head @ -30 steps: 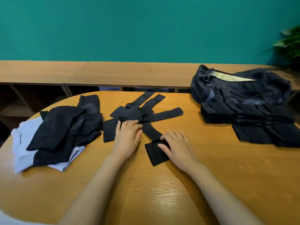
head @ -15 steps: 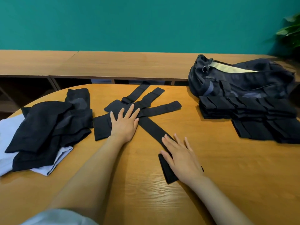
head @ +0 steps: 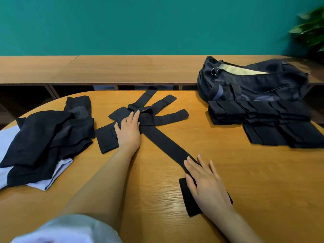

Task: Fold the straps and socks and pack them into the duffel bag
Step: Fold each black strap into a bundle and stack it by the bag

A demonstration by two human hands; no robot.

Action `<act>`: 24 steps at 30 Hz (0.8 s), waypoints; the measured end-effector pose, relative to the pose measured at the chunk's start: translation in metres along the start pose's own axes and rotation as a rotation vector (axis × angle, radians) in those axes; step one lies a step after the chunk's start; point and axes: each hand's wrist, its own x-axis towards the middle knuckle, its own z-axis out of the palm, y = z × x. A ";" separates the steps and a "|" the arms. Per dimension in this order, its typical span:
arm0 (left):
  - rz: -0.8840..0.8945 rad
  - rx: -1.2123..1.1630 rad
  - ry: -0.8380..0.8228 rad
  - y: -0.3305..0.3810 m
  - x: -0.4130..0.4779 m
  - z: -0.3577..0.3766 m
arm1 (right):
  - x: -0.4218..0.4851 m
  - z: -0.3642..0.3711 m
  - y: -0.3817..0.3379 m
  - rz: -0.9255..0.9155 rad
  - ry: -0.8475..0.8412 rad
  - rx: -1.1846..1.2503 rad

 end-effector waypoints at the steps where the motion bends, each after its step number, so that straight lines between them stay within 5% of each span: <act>1: -0.003 -0.020 0.011 0.001 0.000 0.000 | -0.001 0.000 0.000 0.000 0.002 0.000; 9: 0.189 -0.057 -0.069 0.013 -0.022 -0.007 | 0.056 -0.023 -0.022 -0.041 -0.077 -0.079; 18: 0.210 -0.214 -0.046 0.021 -0.004 -0.029 | 0.145 -0.018 -0.029 0.028 0.231 0.082; 24: 0.216 -0.159 -0.067 0.009 0.004 -0.037 | 0.196 -0.034 -0.007 -0.112 -0.134 -0.033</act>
